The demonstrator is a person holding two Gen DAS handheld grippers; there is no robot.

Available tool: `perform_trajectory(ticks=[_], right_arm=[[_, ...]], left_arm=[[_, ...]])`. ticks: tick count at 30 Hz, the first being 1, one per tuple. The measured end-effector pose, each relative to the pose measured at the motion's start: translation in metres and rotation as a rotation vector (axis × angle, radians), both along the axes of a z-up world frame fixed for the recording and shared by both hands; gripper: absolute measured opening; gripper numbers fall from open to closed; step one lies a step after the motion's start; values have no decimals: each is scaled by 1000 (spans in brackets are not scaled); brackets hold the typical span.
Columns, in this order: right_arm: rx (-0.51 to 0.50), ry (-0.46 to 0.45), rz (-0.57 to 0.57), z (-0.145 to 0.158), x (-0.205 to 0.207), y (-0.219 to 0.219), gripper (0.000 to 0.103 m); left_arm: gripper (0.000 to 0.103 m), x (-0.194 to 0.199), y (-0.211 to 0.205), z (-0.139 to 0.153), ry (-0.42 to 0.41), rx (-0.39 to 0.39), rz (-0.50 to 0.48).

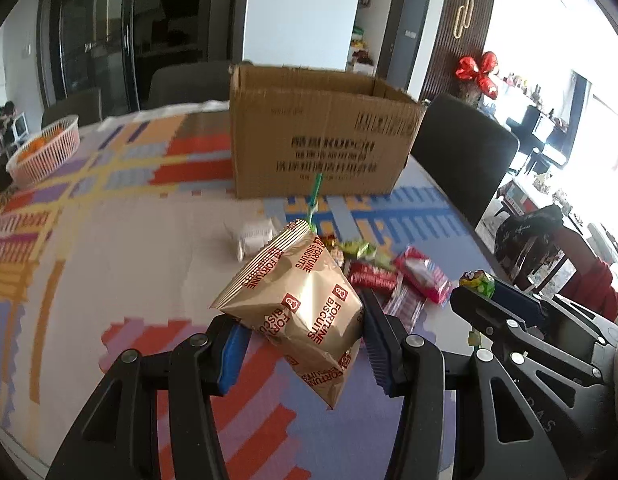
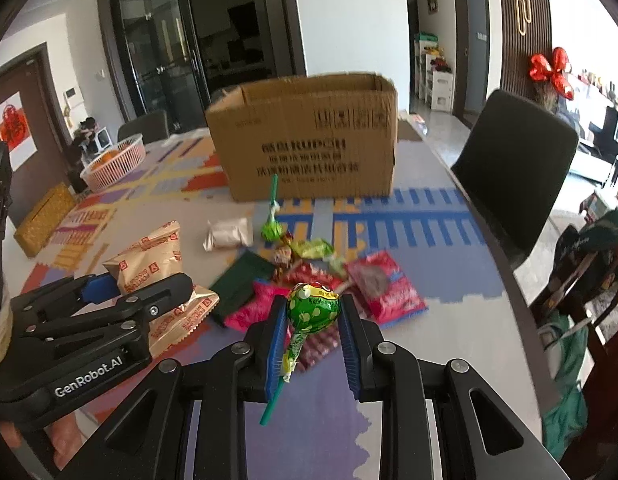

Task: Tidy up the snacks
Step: 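Carry both snacks over the cardboard box and open both tools to drop them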

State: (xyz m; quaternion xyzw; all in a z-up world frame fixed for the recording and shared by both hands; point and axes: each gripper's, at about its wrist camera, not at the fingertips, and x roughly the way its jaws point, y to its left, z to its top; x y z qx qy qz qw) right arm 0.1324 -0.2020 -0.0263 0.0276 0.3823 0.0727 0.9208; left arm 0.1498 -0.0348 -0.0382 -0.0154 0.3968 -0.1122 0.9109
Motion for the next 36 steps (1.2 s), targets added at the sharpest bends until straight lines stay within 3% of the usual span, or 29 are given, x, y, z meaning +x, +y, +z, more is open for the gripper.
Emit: perform_trajectory(ticks=[9, 21, 36], right_arm=[[16, -76, 24, 31, 22, -5, 27], [35, -150, 13, 75, 84, -18, 27], [46, -109, 53, 114, 168, -12, 27]], left_arm=[[51, 27, -8, 28, -81, 20, -35], [51, 87, -16, 82, -156, 55, -65], [51, 163, -14, 114, -115, 65, -69]])
